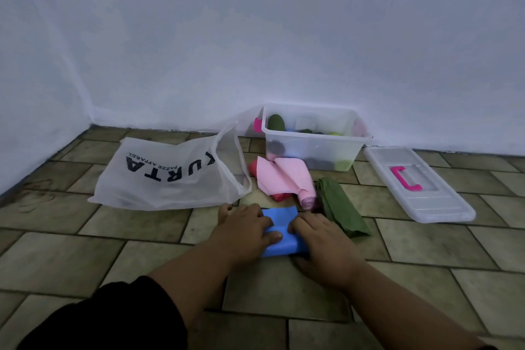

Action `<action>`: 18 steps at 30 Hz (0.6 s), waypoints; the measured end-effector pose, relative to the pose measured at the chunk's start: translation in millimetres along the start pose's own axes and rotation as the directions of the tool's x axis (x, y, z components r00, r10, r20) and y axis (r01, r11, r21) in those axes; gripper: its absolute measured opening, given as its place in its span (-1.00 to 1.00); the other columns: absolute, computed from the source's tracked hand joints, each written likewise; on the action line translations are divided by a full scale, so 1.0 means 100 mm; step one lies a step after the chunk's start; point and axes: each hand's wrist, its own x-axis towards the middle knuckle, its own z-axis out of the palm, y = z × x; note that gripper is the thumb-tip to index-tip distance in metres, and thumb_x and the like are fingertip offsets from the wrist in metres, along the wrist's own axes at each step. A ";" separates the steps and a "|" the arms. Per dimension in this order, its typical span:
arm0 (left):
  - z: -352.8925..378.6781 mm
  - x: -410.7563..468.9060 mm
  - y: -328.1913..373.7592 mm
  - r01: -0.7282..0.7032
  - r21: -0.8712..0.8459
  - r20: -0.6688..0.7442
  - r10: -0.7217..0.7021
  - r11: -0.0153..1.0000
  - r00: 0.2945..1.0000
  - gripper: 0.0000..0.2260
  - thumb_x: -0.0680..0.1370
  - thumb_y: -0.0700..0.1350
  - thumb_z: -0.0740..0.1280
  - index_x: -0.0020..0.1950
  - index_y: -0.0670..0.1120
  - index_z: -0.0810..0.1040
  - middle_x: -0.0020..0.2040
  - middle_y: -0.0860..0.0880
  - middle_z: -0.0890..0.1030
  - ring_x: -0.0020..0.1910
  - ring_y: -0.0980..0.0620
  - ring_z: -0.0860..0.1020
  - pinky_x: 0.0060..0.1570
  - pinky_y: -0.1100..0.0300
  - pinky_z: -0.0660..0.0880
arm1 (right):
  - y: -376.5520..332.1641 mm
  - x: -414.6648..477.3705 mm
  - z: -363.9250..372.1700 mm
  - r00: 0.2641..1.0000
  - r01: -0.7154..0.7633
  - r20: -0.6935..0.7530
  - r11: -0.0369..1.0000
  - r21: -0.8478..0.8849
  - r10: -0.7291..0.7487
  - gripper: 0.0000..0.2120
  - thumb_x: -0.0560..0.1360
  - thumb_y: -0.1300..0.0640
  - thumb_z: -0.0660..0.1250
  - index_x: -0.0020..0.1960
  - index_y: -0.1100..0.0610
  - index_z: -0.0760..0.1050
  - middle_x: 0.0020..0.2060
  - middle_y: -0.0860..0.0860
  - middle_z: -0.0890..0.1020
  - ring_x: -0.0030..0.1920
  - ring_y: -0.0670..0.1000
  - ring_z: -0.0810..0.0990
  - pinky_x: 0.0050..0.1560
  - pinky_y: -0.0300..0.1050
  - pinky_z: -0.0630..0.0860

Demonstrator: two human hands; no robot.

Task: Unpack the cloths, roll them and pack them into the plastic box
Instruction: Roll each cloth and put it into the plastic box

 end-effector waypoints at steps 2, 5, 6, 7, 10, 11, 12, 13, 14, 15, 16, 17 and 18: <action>-0.02 0.01 0.00 0.069 0.057 -0.038 -0.067 0.996 0.997 -0.53 0.51 0.34 0.00 0.26 0.16 0.44 0.14 0.02 0.39 0.16 0.02 0.38 0.15 -0.04 0.12 | 0.03 0.04 0.02 0.999 -0.026 0.020 0.998 -0.049 0.027 -0.61 0.38 -0.09 0.27 0.18 -0.05 0.38 0.11 -0.08 0.49 0.12 0.02 0.44 0.10 -0.10 0.33; -0.04 -0.04 0.06 0.252 -0.083 -0.205 -0.264 0.964 0.942 -0.51 0.49 0.33 0.06 0.30 0.10 0.36 0.15 -0.02 0.39 0.08 -0.02 0.46 0.03 0.03 0.30 | 0.04 0.15 0.00 0.986 -0.151 0.062 0.987 -0.063 0.155 -0.58 0.44 -0.17 0.24 0.26 -0.09 0.36 0.19 -0.08 0.50 0.21 0.00 0.44 0.18 -0.05 0.29; -0.05 -0.06 0.07 0.301 -0.227 -0.180 -0.343 0.926 0.922 -0.52 0.50 0.28 0.12 0.32 0.07 0.32 0.19 -0.04 0.40 0.07 -0.04 0.48 0.00 0.05 0.36 | 0.04 0.20 -0.02 0.976 -0.198 0.084 0.979 -0.050 0.201 -0.59 0.44 -0.18 0.24 0.26 -0.09 0.37 0.19 -0.06 0.50 0.20 0.01 0.43 0.17 -0.03 0.32; -0.06 -0.06 0.09 0.343 -0.381 -0.100 -0.407 0.858 0.908 -0.52 0.51 0.23 0.18 0.36 0.04 0.27 0.25 -0.06 0.42 0.10 -0.07 0.50 0.02 0.06 0.40 | 0.04 0.25 -0.04 0.964 -0.239 0.112 0.970 -0.029 0.241 -0.60 0.45 -0.16 0.24 0.25 -0.08 0.39 0.18 -0.02 0.49 0.18 0.03 0.43 0.16 -0.02 0.35; -0.08 -0.01 0.17 0.436 -0.597 0.145 -0.443 0.674 0.885 -0.37 0.55 0.09 0.23 0.53 -0.04 0.04 0.42 -0.15 0.36 0.31 -0.13 0.42 0.22 0.07 0.36 | 0.03 0.38 -0.12 0.931 -0.318 0.200 0.948 0.031 0.306 -0.66 0.50 -0.06 0.24 0.22 0.05 0.45 0.15 0.09 0.53 0.13 0.10 0.49 0.09 -0.07 0.41; -0.11 0.03 0.20 0.452 -0.623 0.175 -0.449 0.639 0.876 -0.33 0.56 0.06 0.24 0.55 -0.05 -0.03 0.44 -0.16 0.32 0.31 -0.14 0.42 0.25 0.08 0.37 | 0.03 0.41 -0.15 0.921 -0.331 0.234 0.942 0.044 0.313 -0.68 0.53 -0.03 0.22 0.20 0.10 0.47 0.13 0.13 0.56 0.10 0.12 0.52 0.04 -0.09 0.42; -0.14 0.06 0.23 0.463 -0.652 0.193 -0.459 0.601 0.867 -0.30 0.56 0.03 0.25 0.55 -0.05 -0.09 0.45 -0.18 0.30 0.29 -0.16 0.44 0.24 0.06 0.40 | 0.03 0.43 -0.17 0.909 -0.347 0.272 0.935 0.071 0.316 -0.70 0.55 0.01 0.20 0.18 0.15 0.49 0.11 0.16 0.58 0.09 0.14 0.54 0.00 -0.10 0.41; -0.16 0.09 0.26 0.476 -0.683 0.212 -0.473 0.554 0.855 -0.28 0.55 0.00 0.27 0.55 -0.04 -0.11 0.46 -0.18 0.27 0.25 -0.17 0.46 0.20 0.04 0.43 | 0.03 0.44 -0.18 0.895 -0.371 0.310 0.922 0.113 0.322 -0.71 0.57 0.04 0.19 0.18 0.19 0.49 0.10 0.19 0.59 0.09 0.15 0.54 -0.02 -0.10 0.40; -0.17 0.13 0.30 0.492 -0.712 0.235 -0.491 0.500 0.839 -0.27 0.55 -0.02 0.28 0.55 -0.03 -0.12 0.47 -0.19 0.23 0.22 -0.18 0.47 0.16 0.03 0.47 | 0.03 0.43 -0.18 0.881 -0.400 0.341 0.902 0.161 0.329 -0.71 0.58 0.07 0.19 0.18 0.22 0.50 0.09 0.19 0.60 0.07 0.14 0.54 -0.04 -0.10 0.39; -0.17 0.16 0.33 0.506 -0.737 0.255 -0.510 0.447 0.822 -0.26 0.54 -0.04 0.29 0.55 -0.03 -0.12 0.47 -0.20 0.20 0.22 -0.18 0.46 0.12 0.03 0.49 | 0.03 0.41 -0.18 0.869 -0.430 0.361 0.878 0.211 0.339 -0.73 0.57 0.10 0.19 0.16 0.24 0.50 0.06 0.19 0.60 0.02 0.11 0.54 -0.06 -0.10 0.38; -0.16 0.18 0.36 0.510 -0.759 0.266 -0.523 0.404 0.810 -0.27 0.54 -0.06 0.30 0.55 -0.03 -0.11 0.45 -0.21 0.21 0.24 -0.18 0.45 0.12 0.03 0.50 | 0.03 0.38 -0.18 0.858 -0.462 0.375 0.845 0.269 0.350 -0.75 0.56 0.11 0.21 0.14 0.23 0.52 0.01 0.17 0.60 -0.05 0.07 0.52 -0.09 -0.09 0.38; -0.15 0.21 0.39 0.504 -0.776 0.265 -0.529 0.380 0.806 -0.28 0.54 -0.06 0.30 0.55 -0.04 -0.09 0.45 -0.22 0.22 0.27 -0.19 0.42 0.14 0.02 0.48 | 0.02 0.35 -0.17 0.848 -0.496 0.389 0.797 0.344 0.359 -0.77 0.55 0.11 0.23 0.11 0.21 0.53 -0.04 0.15 0.59 -0.09 0.04 0.51 -0.10 -0.09 0.41; -0.14 0.23 0.42 0.490 -0.789 0.251 -0.534 0.371 0.808 -0.29 0.55 -0.06 0.30 0.55 -0.06 -0.07 0.45 -0.21 0.23 0.30 -0.18 0.39 0.18 0.05 0.45 | 0.01 0.31 -0.16 0.836 -0.530 0.405 0.731 0.429 0.369 -0.80 0.54 0.12 0.25 0.08 0.18 0.55 -0.07 0.13 0.60 -0.12 0.03 0.52 -0.12 -0.10 0.43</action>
